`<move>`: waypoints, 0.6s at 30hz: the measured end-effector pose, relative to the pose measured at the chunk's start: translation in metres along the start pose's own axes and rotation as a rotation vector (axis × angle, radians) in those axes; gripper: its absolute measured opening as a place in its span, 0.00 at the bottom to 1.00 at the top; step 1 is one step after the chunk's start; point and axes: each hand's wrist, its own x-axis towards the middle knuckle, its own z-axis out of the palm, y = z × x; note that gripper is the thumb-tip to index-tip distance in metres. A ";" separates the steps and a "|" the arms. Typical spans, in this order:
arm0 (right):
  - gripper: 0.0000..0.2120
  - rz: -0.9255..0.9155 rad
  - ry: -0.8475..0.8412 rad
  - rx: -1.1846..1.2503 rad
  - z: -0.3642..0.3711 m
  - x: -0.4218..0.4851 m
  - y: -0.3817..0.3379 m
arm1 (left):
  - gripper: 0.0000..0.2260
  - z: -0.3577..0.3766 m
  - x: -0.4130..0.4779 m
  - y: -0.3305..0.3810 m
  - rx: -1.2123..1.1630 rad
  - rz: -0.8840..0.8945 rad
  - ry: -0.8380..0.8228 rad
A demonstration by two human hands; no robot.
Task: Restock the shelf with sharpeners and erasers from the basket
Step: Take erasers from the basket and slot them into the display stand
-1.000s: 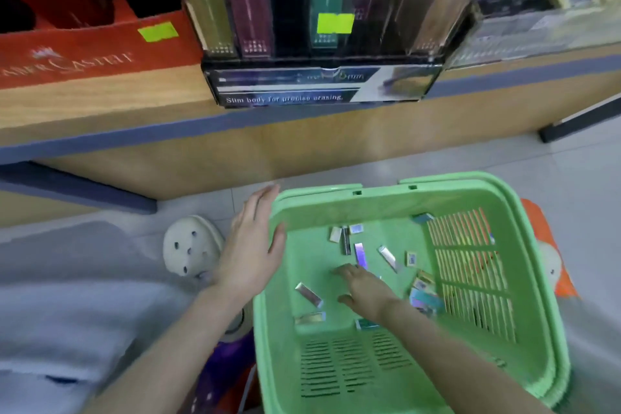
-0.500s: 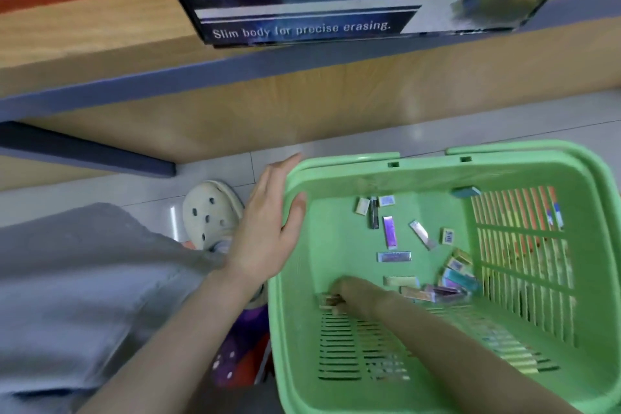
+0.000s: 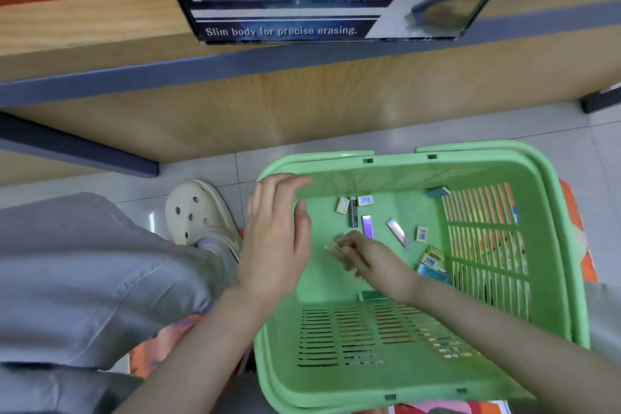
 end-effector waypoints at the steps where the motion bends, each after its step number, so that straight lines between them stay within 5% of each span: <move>1: 0.05 -0.019 0.147 0.140 -0.006 -0.007 -0.012 | 0.13 0.004 -0.005 0.007 -0.070 -0.040 -0.013; 5: 0.09 -0.131 0.420 0.414 -0.018 -0.025 -0.058 | 0.18 0.021 -0.013 0.042 -0.651 -0.533 -0.221; 9: 0.22 -0.230 0.185 0.217 -0.017 -0.036 -0.072 | 0.11 0.035 -0.005 0.049 -0.996 -0.886 -0.227; 11: 0.26 -0.259 0.139 0.057 -0.022 -0.042 -0.065 | 0.10 0.035 -0.002 0.047 -0.961 -0.905 -0.182; 14: 0.16 -0.246 0.323 0.055 -0.035 -0.039 -0.043 | 0.06 0.035 0.001 0.043 -0.900 -0.854 -0.209; 16: 0.12 -0.121 0.463 0.029 -0.041 -0.020 -0.004 | 0.05 0.036 0.002 0.041 -0.843 -0.828 -0.245; 18: 0.15 0.063 0.412 -0.099 -0.044 0.000 0.044 | 0.05 0.038 0.002 0.038 -0.786 -0.814 -0.260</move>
